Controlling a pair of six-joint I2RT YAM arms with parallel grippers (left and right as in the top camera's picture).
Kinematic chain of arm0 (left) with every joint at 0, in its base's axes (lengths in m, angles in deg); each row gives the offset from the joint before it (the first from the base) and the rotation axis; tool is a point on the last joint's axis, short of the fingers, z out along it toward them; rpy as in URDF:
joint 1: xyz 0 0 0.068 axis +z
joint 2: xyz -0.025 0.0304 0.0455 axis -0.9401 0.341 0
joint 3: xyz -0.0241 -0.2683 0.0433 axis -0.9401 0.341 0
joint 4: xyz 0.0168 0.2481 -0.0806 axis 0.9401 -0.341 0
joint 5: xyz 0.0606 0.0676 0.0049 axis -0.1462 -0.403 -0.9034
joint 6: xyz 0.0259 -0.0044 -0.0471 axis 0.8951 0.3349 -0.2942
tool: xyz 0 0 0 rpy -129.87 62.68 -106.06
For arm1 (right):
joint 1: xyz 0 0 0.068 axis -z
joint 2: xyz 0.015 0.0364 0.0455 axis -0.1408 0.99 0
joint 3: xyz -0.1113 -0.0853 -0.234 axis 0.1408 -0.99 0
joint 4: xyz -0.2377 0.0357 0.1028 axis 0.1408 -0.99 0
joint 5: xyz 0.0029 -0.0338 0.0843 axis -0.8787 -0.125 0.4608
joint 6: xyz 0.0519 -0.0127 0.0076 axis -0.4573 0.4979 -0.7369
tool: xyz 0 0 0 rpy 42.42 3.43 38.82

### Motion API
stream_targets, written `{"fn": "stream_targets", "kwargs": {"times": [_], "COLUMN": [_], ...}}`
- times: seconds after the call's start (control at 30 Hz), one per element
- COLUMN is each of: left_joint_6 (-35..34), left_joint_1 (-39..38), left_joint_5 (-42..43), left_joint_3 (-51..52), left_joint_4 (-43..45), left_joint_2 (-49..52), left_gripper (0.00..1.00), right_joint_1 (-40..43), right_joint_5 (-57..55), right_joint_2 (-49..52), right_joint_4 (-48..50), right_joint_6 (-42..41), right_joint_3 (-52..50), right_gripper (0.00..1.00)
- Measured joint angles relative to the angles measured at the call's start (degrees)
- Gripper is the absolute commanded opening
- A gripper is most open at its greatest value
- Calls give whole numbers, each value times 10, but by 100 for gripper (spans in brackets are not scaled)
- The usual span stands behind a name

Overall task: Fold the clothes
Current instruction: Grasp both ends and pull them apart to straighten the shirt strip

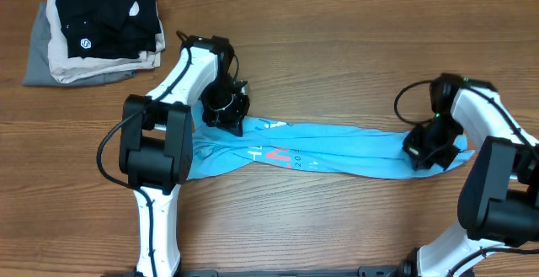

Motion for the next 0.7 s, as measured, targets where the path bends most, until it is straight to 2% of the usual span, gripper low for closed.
{"fn": "stream_targets", "kwargs": {"times": [0.23,0.5,0.7], "left_joint_6": [9,7,-5], "left_joint_1": [17,67,126], "left_joint_5": [14,60,70], "left_joint_3": [16,70,79], "left_joint_4": [22,66,66], "left_joint_2": [2,-18,-20], "left_gripper": [4,4,4], "right_joint_1": [28,96,106], "right_joint_5": [31,89,102], "right_joint_2": [-8,-20,-20], "right_joint_4": [78,103,107], "right_joint_6": [0,6,11], "right_joint_3": [-56,-75,-76], "right_gripper": [9,7,6]}}
